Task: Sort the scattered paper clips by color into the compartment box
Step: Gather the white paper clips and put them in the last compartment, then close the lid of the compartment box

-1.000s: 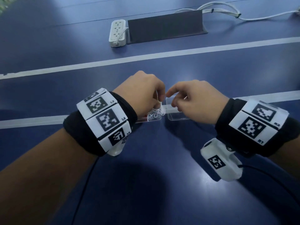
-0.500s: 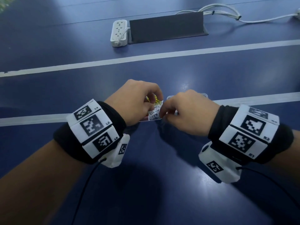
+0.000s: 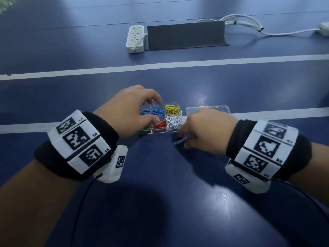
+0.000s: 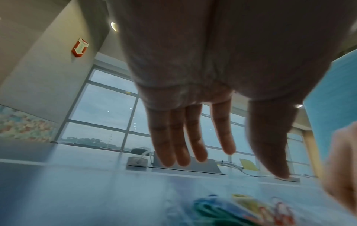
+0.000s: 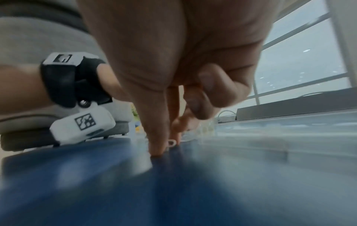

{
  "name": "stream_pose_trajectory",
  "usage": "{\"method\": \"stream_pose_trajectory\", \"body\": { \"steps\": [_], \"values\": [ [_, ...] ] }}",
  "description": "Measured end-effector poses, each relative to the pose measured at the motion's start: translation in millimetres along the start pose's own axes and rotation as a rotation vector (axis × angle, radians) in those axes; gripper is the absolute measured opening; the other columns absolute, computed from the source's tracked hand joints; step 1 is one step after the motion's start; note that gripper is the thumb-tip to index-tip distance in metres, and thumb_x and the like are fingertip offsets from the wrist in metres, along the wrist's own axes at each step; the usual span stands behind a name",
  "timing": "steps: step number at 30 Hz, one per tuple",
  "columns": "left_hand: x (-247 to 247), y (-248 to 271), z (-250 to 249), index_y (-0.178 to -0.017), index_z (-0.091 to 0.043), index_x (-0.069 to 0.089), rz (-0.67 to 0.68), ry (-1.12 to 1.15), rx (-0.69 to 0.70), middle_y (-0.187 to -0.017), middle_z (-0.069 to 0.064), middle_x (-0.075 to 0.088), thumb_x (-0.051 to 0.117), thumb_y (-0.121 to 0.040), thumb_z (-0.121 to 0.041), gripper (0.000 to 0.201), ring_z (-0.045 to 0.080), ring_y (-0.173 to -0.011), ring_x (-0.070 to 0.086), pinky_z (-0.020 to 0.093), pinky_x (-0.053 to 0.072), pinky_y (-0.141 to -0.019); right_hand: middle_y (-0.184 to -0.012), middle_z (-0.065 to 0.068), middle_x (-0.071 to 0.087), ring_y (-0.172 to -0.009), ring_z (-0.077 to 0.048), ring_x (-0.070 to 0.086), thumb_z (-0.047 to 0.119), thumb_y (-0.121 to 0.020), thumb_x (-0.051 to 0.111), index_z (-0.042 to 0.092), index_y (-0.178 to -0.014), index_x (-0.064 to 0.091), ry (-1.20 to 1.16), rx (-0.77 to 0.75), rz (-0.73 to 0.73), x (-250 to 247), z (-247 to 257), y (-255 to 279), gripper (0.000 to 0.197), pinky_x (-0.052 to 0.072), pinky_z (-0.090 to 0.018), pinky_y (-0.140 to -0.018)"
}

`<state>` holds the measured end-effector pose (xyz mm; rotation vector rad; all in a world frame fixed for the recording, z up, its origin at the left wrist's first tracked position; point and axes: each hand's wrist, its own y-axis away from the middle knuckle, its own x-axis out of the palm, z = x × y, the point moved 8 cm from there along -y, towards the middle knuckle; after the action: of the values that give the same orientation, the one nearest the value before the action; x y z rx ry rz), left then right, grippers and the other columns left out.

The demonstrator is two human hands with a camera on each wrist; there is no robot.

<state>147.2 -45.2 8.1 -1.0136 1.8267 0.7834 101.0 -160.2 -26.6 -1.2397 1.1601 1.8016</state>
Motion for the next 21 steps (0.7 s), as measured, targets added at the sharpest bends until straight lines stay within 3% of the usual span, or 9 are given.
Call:
{"method": "stream_pose_trajectory", "body": {
  "steps": [3, 6, 8, 11, 17, 21],
  "values": [
    [1.0, 8.6, 28.6, -0.129, -0.033, 0.042, 0.101, -0.039, -0.131, -0.13, 0.0, 0.043, 0.078, -0.064, -0.041, 0.075, 0.017, -0.119, 0.045, 0.028, 0.035, -0.097, -0.1, -0.006, 0.062, -0.096, -0.031, 0.061, 0.029, -0.083, 0.056, 0.029, -0.093, 0.067, 0.098, -0.028, 0.002, -1.1, 7.7, 1.2, 0.015, 0.035, -0.03, -0.061],
    [9.3, 16.3, 50.6, -0.137, -0.029, 0.03, 0.227, -0.112, -0.219, -0.134, 0.004, 0.046, 0.083, -0.057, -0.043, 0.097, 0.022, -0.121, 0.046, 0.031, 0.036, -0.099, -0.098, -0.006, 0.061, -0.088, -0.029, 0.062, 0.026, -0.083, 0.051, 0.023, -0.089, 0.067, 0.161, -0.038, 0.056, -1.8, 10.1, 3.1, 0.017, 0.034, -0.026, -0.056],
    [11.7, 16.5, 57.9, -0.138, -0.027, 0.029, 0.272, -0.145, -0.232, -0.134, 0.004, 0.05, 0.084, -0.056, -0.042, 0.1, 0.022, -0.121, 0.048, 0.031, 0.036, -0.1, -0.091, -0.005, 0.062, -0.079, -0.03, 0.062, 0.026, -0.078, 0.051, 0.02, -0.082, 0.067, 0.132, -0.018, 0.024, -11.2, 9.1, 1.4, 0.017, 0.043, -0.026, -0.055],
    [10.2, 10.4, 57.7, -0.137, -0.028, 0.029, 0.287, -0.181, -0.22, -0.131, 0.003, 0.052, 0.084, -0.053, -0.045, 0.102, 0.022, -0.119, 0.05, 0.03, 0.038, -0.097, -0.074, -0.005, 0.066, -0.072, -0.032, 0.062, 0.028, -0.075, 0.053, 0.016, -0.074, 0.067, -0.02, 0.051, -0.123, -32.6, 2.6, -4.8, 0.018, 0.056, -0.038, -0.068],
    [14.8, 1.6, 56.1, -0.129, -0.028, 0.04, 0.271, -0.26, -0.173, -0.104, -0.004, 0.048, 0.083, -0.052, -0.05, 0.091, 0.015, -0.094, 0.043, 0.032, 0.042, -0.091, -0.081, -0.008, 0.067, -0.078, -0.032, 0.063, 0.029, -0.081, 0.054, 0.011, -0.081, 0.067, -0.002, 0.194, -0.117, -31.0, -7.0, -17.5, 0.022, 0.053, -0.035, -0.07],
    [12.7, -0.1, 61.6, -0.128, -0.031, 0.042, 0.239, -0.228, -0.183, -0.114, 0.0, 0.056, 0.082, -0.051, -0.051, 0.089, 0.019, -0.101, 0.05, 0.034, 0.045, -0.092, -0.088, 0.003, 0.059, -0.085, -0.025, 0.057, 0.03, -0.087, 0.051, 0.025, -0.101, 0.065, -0.034, 0.081, -0.182, -37.0, 6.9, -16.9, 0.021, 0.052, -0.039, -0.079]
  ]
}}
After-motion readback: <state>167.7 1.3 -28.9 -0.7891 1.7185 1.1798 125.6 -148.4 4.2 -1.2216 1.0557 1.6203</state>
